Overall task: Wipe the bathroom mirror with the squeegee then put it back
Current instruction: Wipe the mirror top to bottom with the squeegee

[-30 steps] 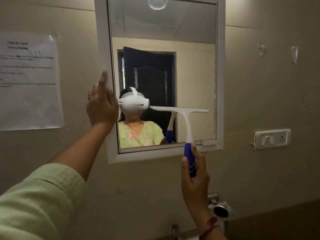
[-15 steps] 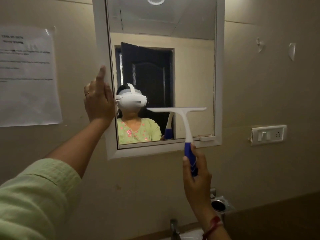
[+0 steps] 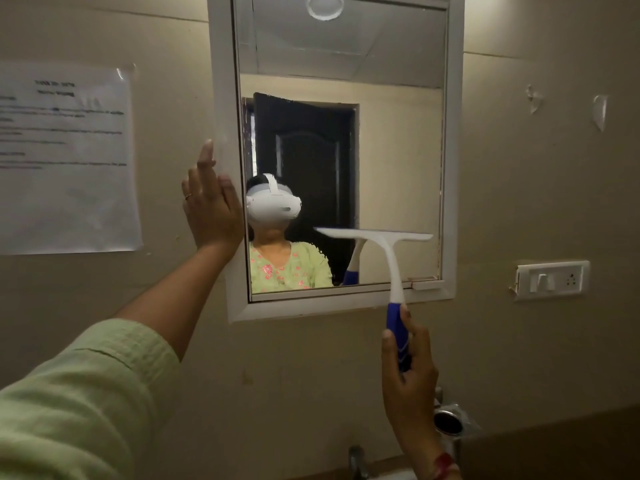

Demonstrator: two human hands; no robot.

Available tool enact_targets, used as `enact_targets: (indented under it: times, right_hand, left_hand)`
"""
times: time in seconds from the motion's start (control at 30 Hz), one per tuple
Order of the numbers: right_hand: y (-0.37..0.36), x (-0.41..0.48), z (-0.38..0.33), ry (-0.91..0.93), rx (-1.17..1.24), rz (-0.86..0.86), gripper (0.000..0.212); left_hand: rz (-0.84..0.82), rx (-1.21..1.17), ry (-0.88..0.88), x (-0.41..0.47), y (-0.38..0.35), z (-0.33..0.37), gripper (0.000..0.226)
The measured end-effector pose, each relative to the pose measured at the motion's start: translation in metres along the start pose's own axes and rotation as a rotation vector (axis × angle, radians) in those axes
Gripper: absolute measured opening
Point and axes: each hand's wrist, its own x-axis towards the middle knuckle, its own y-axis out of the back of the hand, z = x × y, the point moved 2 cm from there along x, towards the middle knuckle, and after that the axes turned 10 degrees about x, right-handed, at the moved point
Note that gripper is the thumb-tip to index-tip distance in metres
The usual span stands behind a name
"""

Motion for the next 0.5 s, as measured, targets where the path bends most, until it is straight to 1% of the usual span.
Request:
enact_targets:
  times: [0.07, 0.13, 0.33, 0.43, 0.5]
  right_hand:
    - [0.002, -0.013, 0.004, -0.02, -0.014, -0.007, 0.042]
    - [0.002, -0.017, 0.006, -0.035, -0.006, -0.007, 0.043]
    - [-0.002, 0.01, -0.001, -0.004, 0.013, 0.027, 0.033]
    - [0.003, -0.007, 0.008, -0.016, -0.004, 0.017, 0.037]
    - [0.006, -0.026, 0.014, -0.058, -0.005, 0.006, 0.043]
  left_hand:
    - [-0.001, 0.003, -0.003, 0.001, 0.0, -0.001, 0.046]
    - [0.005, 0.007, -0.014, 0.001, -0.001, -0.001, 0.05]
    - [0.017, 0.04, -0.031, 0.0, 0.002, 0.002, 0.053]
    - [0.015, 0.067, -0.064, 0.0, 0.003, 0.003, 0.053]
    - [0.01, 0.078, -0.079, -0.001, 0.003, 0.005, 0.052]
